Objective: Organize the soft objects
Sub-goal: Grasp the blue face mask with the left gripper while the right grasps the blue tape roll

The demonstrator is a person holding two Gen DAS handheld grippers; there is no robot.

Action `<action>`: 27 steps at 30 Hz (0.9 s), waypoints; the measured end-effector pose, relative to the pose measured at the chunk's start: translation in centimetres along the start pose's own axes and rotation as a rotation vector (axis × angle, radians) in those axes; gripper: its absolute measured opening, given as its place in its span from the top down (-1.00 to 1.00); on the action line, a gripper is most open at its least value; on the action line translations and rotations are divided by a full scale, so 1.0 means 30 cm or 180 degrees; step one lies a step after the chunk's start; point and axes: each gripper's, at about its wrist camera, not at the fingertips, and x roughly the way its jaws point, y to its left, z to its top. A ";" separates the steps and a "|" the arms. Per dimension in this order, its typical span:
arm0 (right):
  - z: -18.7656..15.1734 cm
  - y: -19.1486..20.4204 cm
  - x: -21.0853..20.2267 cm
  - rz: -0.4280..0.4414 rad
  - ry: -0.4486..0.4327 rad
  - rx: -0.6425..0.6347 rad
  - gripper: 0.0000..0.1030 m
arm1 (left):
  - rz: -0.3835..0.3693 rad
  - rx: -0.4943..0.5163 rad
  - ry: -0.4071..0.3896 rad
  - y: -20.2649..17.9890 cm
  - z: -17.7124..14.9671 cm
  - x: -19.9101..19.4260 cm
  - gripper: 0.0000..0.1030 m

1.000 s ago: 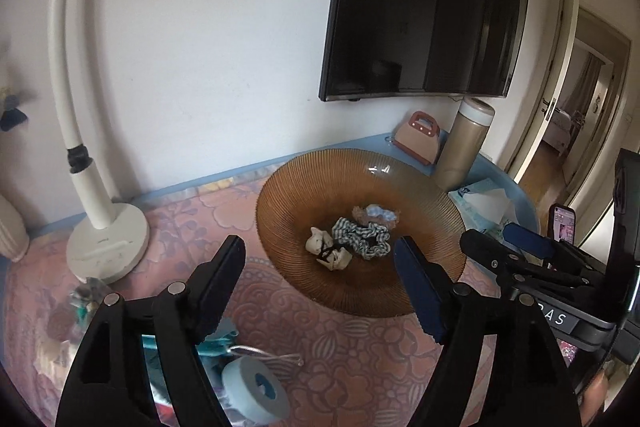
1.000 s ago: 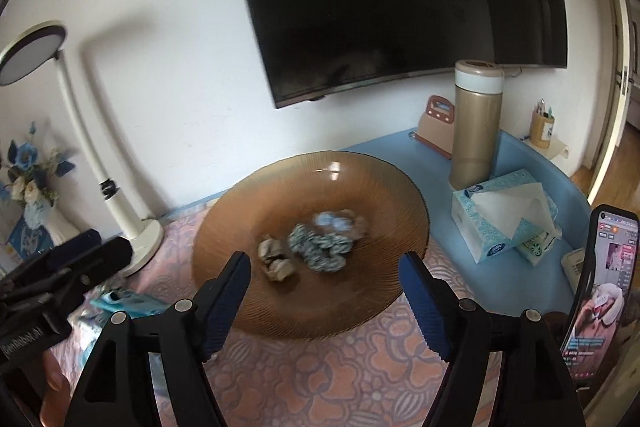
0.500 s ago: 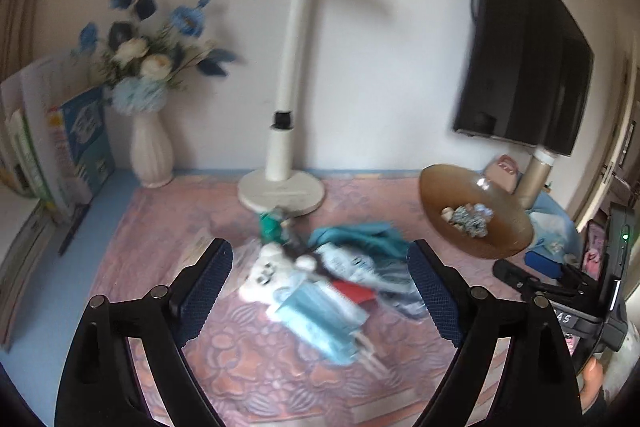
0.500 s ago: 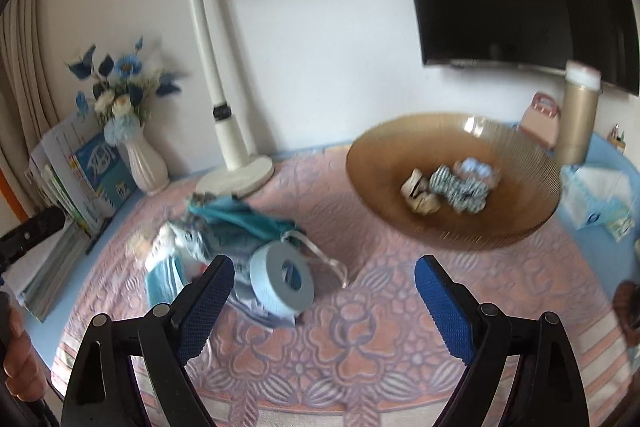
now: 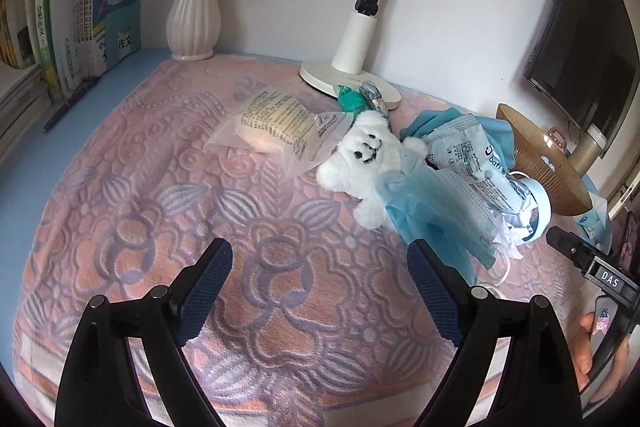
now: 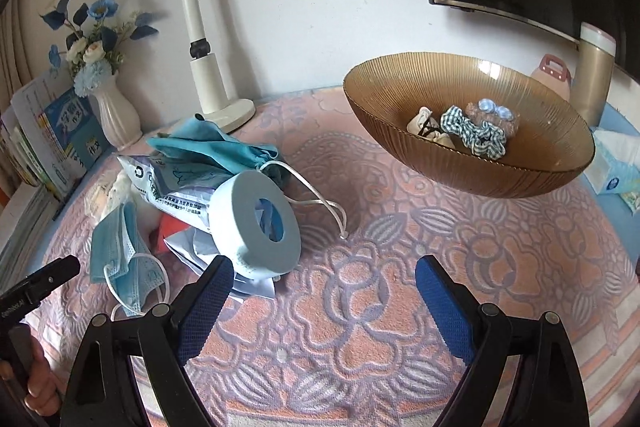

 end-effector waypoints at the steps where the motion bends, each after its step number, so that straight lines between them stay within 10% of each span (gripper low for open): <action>1: 0.000 0.008 0.002 -0.0022 -0.0001 -0.0038 -0.77 | -0.0028 -0.0003 0.0006 0.000 0.000 0.001 -0.72; 11: -0.004 0.003 -0.037 0.0032 -0.0136 -0.0039 -0.77 | -0.0066 0.0059 0.0001 -0.020 -0.013 -0.020 -0.71; 17: 0.022 0.086 -0.056 0.0138 -0.0058 -0.0274 -0.74 | -0.0758 -0.0337 0.0295 -0.056 0.017 -0.018 -0.69; 27: 0.072 0.129 0.053 0.0095 0.0143 -0.0363 0.12 | -0.1030 -0.0678 0.0512 -0.109 0.014 0.146 -0.15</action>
